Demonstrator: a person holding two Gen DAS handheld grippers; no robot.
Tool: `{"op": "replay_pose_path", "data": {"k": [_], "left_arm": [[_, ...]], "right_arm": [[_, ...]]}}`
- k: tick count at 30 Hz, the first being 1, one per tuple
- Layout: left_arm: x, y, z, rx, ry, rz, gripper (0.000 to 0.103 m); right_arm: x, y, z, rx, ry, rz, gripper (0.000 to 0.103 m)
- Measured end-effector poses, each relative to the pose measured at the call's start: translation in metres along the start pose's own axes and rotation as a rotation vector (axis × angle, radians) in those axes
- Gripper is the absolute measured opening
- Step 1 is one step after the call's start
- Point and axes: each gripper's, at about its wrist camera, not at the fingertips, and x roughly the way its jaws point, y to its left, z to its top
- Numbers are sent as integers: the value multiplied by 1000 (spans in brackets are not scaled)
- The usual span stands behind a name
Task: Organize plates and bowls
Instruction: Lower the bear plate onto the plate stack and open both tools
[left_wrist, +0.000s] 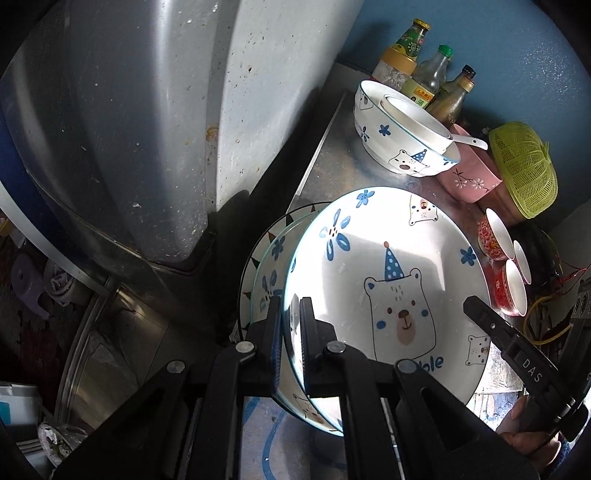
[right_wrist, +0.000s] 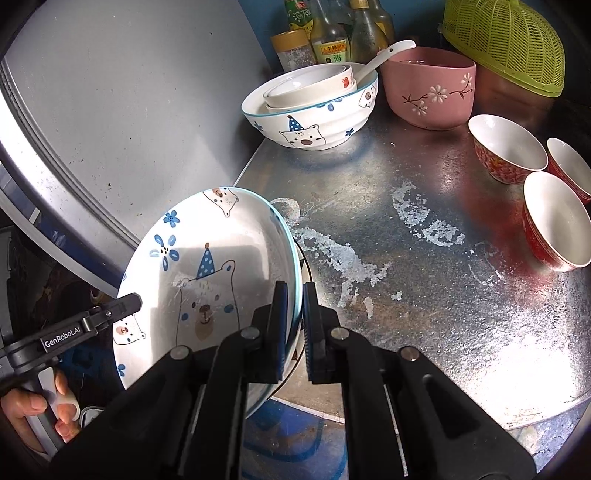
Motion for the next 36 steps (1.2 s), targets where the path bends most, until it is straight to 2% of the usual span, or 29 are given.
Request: {"op": "replay_pose_path", "data": {"k": [21, 23, 30, 34, 36], "left_arm": [[14, 7, 5, -15, 32, 10, 8], [15, 5, 5, -13, 33, 2, 15], [14, 2, 6, -12, 34, -10, 28], [8, -3, 8, -7, 12, -25, 47], [5, -8, 8, 8, -4, 4, 56]], "right_arm": [[14, 2, 4, -14, 39, -11, 9], [14, 2, 4, -17, 41, -11, 9], [12, 6, 7, -44, 46, -32, 12], [2, 12, 12, -86, 4, -52, 12], [1, 11, 14, -82, 3, -37, 13]]}}
